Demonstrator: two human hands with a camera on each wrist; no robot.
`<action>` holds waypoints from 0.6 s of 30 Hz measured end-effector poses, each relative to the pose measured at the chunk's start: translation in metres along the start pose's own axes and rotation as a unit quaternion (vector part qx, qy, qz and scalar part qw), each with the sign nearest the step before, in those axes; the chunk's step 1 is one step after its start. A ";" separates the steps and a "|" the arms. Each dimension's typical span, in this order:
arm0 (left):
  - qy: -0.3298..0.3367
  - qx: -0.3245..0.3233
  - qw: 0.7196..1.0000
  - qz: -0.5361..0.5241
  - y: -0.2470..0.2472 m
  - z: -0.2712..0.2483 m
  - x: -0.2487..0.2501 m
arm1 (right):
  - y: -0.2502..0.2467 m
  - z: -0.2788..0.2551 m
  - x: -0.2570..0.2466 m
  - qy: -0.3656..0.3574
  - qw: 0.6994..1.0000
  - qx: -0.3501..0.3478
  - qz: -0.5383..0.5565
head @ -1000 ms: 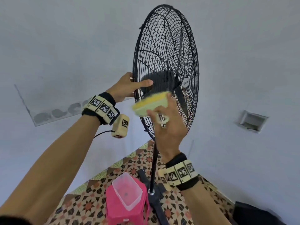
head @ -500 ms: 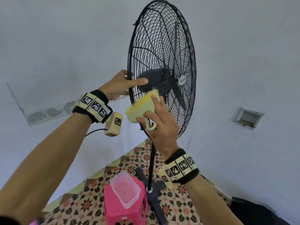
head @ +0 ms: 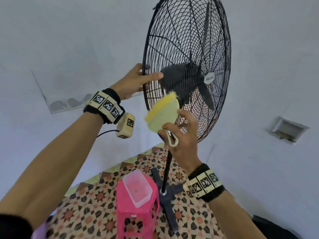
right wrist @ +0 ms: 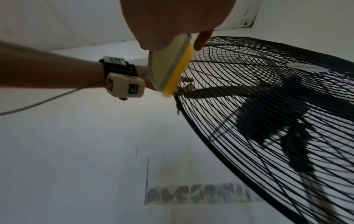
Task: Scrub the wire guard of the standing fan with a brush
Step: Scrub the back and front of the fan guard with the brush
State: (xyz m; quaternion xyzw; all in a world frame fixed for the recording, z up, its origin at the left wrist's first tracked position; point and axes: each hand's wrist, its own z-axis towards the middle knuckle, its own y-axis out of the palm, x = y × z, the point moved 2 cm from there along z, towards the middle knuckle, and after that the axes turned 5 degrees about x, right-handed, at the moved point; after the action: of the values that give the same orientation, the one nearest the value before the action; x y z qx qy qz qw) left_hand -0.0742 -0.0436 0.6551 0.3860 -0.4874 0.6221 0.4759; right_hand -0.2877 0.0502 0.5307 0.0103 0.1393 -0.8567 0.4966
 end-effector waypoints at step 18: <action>0.004 0.033 0.999 -0.009 0.011 0.000 -0.001 | -0.005 -0.074 0.041 0.054 0.960 -0.262 0.087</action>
State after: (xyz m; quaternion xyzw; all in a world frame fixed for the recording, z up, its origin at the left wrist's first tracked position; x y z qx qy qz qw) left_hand -0.0840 -0.0446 0.6513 0.4033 -0.4609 0.6355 0.4702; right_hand -0.3215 0.0365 0.4544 -0.0614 0.3841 -0.7417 0.5464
